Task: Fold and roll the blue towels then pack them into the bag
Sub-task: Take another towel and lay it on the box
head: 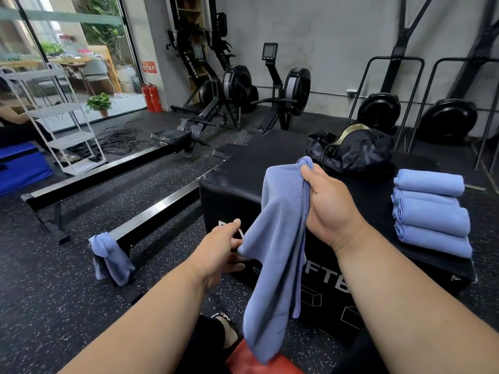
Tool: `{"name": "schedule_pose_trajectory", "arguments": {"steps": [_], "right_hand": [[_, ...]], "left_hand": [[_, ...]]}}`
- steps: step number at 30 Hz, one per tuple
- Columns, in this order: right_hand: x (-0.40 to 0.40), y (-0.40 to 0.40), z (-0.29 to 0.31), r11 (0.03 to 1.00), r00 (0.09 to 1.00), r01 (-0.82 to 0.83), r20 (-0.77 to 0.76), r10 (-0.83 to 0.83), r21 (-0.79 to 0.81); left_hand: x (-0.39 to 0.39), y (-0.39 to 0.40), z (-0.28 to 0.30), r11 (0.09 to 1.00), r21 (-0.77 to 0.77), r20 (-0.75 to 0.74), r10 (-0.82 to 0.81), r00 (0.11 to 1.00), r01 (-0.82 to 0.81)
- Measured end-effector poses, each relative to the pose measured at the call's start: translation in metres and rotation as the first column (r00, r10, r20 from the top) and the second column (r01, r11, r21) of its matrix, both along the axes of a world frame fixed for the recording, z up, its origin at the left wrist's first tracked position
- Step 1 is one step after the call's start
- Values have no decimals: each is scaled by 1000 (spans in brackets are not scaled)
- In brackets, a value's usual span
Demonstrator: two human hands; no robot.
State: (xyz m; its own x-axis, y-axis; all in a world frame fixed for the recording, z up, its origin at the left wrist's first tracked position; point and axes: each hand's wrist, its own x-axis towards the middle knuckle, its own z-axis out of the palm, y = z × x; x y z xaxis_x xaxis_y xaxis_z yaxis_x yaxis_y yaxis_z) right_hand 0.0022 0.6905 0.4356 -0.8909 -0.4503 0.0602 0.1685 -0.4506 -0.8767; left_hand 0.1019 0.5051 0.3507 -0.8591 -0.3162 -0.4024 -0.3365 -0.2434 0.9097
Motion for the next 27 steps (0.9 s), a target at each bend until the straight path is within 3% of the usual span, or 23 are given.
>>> {"name": "schedule_pose_trajectory", "arguments": {"steps": [9, 13, 20, 27], "right_hand": [[4, -3, -1, 1000, 1000, 2, -13, -2, -2], [6, -2, 1, 998, 1000, 12, 2, -12, -54], [6, -3, -2, 999, 999, 16, -29, -17, -32], [0, 1, -9, 998, 999, 42, 19, -41, -36]], "left_hand": [[4, 6, 11, 990, 102, 58, -105, 993, 99], [5, 9, 4, 993, 13, 104, -115, 988, 115], [3, 14, 0, 987, 132, 9, -91, 996, 89], [7, 10, 6, 987, 143, -43, -65, 997, 70]]}}
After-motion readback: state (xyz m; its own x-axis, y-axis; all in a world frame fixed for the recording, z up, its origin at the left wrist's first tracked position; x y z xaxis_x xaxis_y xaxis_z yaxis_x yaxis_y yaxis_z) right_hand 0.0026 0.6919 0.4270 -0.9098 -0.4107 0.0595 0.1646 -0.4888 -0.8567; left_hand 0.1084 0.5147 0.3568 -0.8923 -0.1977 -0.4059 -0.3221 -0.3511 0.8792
